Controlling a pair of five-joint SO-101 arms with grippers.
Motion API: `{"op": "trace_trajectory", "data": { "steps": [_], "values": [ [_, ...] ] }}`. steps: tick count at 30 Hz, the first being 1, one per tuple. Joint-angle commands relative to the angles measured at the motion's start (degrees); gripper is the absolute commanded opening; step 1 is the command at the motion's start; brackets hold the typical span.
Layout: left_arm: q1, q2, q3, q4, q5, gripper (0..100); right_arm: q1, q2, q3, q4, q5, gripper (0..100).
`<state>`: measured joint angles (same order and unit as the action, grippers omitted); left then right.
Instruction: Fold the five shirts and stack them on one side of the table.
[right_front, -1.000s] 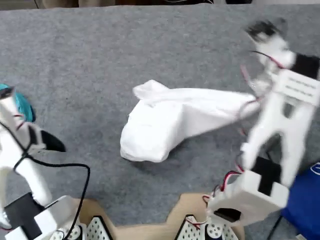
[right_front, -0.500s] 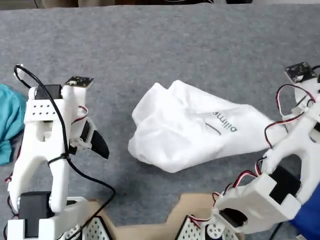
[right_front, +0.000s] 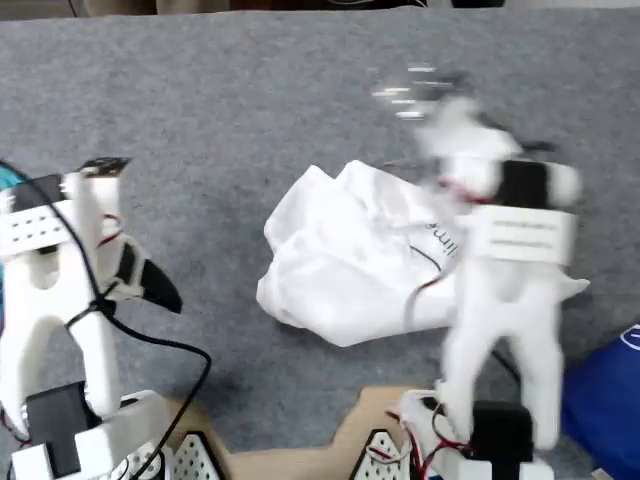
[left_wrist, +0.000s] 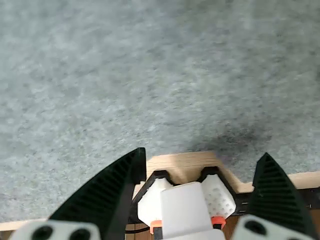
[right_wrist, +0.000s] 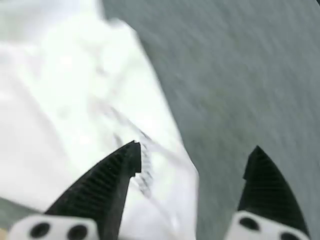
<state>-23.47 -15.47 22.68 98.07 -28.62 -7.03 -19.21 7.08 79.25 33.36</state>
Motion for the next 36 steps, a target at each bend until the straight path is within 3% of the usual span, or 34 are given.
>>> {"op": "trace_trajectory", "data": {
  "steps": [1, 6, 12, 22, 32, 36],
  "values": [
    [-7.03, -0.75, -0.70, 0.53, -3.34, 34, -13.67, 4.53, -0.84, -5.54, -8.26, 28.9],
    [-14.86, -0.75, -0.70, 0.53, -7.30, 34, -15.60, 20.26, -10.24, -7.56, -17.67, 28.2],
    [-19.52, -0.75, -0.70, 0.53, -10.20, 34, -15.34, 33.71, -23.60, -2.81, -19.43, 28.2],
    [-20.75, -0.40, -0.18, 0.53, -10.20, 34, -14.02, 51.21, -37.58, 2.81, -21.71, 28.1],
    [-20.75, -0.31, -0.53, 0.44, -10.55, 34, -11.47, 55.08, -38.99, 4.92, -22.33, 27.8],
    [-20.57, -0.31, -0.62, 0.26, -10.90, 34, -11.47, 55.16, -38.99, 4.75, -22.33, 19.4]
  ]
}}
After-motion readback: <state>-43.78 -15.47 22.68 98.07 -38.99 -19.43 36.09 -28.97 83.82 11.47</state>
